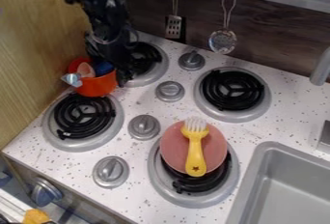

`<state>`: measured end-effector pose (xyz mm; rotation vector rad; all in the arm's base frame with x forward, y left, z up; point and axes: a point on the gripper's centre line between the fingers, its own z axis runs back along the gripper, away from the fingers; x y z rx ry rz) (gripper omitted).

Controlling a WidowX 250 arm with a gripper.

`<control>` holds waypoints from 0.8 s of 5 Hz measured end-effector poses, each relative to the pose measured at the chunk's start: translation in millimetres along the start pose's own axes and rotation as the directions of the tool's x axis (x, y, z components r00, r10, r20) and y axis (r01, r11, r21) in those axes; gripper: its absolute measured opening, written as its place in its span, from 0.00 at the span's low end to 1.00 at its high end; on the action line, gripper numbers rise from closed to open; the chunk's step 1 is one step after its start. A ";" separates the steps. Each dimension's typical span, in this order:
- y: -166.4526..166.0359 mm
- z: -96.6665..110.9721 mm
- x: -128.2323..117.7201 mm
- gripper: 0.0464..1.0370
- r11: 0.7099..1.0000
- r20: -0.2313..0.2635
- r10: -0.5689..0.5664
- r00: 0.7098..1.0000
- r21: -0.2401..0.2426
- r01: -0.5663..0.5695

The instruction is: Take the orange pot and put yit on the upper left stove

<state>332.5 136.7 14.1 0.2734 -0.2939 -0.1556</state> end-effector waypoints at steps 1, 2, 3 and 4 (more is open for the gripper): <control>-5.0 -1.6 -5.1 0.96 0.999 -0.033 0.020 0.999 -0.025 -0.021; -10.2 -10.5 -3.7 0.96 0.998 -0.017 0.032 0.999 -0.049 -0.033; -16.6 -21.0 -4.8 0.91 0.996 -0.014 0.052 0.999 -0.073 -0.053; -16.4 -27.8 -3.6 0.62 0.994 -0.020 0.058 0.998 -0.092 -0.059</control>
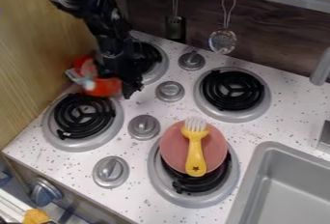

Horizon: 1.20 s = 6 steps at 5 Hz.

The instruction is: Take the orange pot and put yit on the upper left stove

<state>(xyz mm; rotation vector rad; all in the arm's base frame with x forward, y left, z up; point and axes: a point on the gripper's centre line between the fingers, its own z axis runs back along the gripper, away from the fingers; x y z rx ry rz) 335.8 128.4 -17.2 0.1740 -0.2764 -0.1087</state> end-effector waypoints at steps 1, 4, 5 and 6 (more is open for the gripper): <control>3.3 -0.4 -0.7 0.32 1.000 0.008 -0.006 1.000 0.024 0.006; -5.9 2.3 -7.6 0.03 0.995 0.025 0.032 0.999 0.091 -0.034; -14.9 10.3 -8.3 0.03 0.995 -0.031 0.041 0.999 0.090 -0.038; -20.7 22.7 -3.6 0.03 0.994 -0.033 0.055 0.998 0.098 -0.051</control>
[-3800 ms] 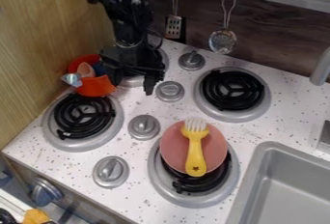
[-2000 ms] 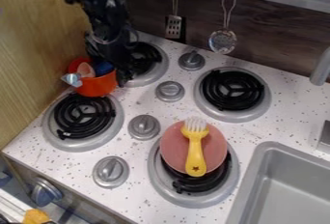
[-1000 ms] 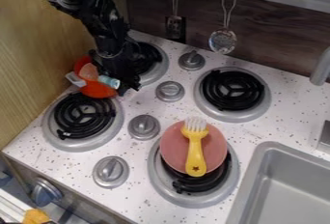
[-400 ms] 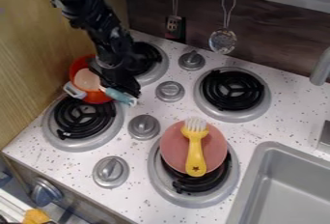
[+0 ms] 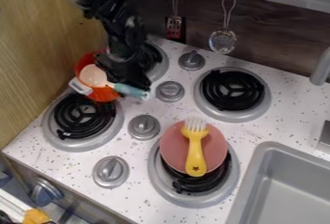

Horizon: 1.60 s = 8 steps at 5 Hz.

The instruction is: Take the orange pot and put yit on the upper left stove

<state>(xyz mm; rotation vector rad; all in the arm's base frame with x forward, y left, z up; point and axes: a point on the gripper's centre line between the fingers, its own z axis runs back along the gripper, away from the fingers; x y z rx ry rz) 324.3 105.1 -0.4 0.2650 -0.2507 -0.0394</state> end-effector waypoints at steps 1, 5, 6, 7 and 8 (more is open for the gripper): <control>-7.3 2.3 2.4 0.03 0.999 -0.003 -0.038 0.999 -0.001 0.038; -6.2 5.0 44.7 0.03 0.872 0.088 -0.483 0.871 -0.047 0.488; -7.4 0.0 50.7 0.03 0.849 0.080 -0.520 0.850 -0.065 0.525; -7.2 -6.4 57.6 0.03 0.836 0.064 -0.538 0.840 -0.082 0.542; -5.2 -11.0 66.4 0.03 0.833 0.070 -0.544 0.836 -0.077 0.548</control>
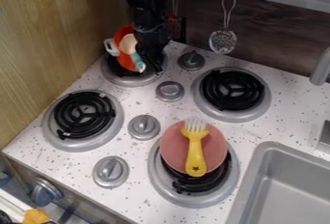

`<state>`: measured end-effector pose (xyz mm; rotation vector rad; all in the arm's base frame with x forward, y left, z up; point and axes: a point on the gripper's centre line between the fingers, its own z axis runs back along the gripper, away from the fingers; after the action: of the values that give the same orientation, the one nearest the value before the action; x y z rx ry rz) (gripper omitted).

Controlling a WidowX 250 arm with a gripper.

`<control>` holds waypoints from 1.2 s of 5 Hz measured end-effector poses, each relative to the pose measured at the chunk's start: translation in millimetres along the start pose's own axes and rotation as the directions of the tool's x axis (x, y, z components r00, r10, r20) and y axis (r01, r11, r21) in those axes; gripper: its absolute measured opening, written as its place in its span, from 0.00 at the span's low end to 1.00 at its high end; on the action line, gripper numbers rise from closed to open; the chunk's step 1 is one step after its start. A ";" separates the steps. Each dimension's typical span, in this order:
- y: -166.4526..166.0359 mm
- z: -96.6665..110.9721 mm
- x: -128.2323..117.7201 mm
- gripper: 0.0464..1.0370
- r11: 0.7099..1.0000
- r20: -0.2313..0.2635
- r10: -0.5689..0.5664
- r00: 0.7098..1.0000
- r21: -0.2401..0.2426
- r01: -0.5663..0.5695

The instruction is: Take the orange pot and put yit on the upper left stove

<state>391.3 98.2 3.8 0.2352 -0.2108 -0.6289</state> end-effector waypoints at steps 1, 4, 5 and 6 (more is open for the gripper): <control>8.1 -11.6 -3.2 0.03 1.000 -0.013 0.012 1.000 -0.005 -0.012; 30.6 -27.3 -13.6 0.05 0.995 -0.036 0.090 0.995 -0.027 -0.091; 32.6 -27.4 -14.0 0.21 0.997 -0.044 0.075 0.996 -0.023 -0.076; 27.9 -31.7 -18.0 0.49 0.997 -0.073 0.079 0.994 0.008 -0.078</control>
<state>401.0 135.7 -20.8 0.2534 -0.1504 -0.5407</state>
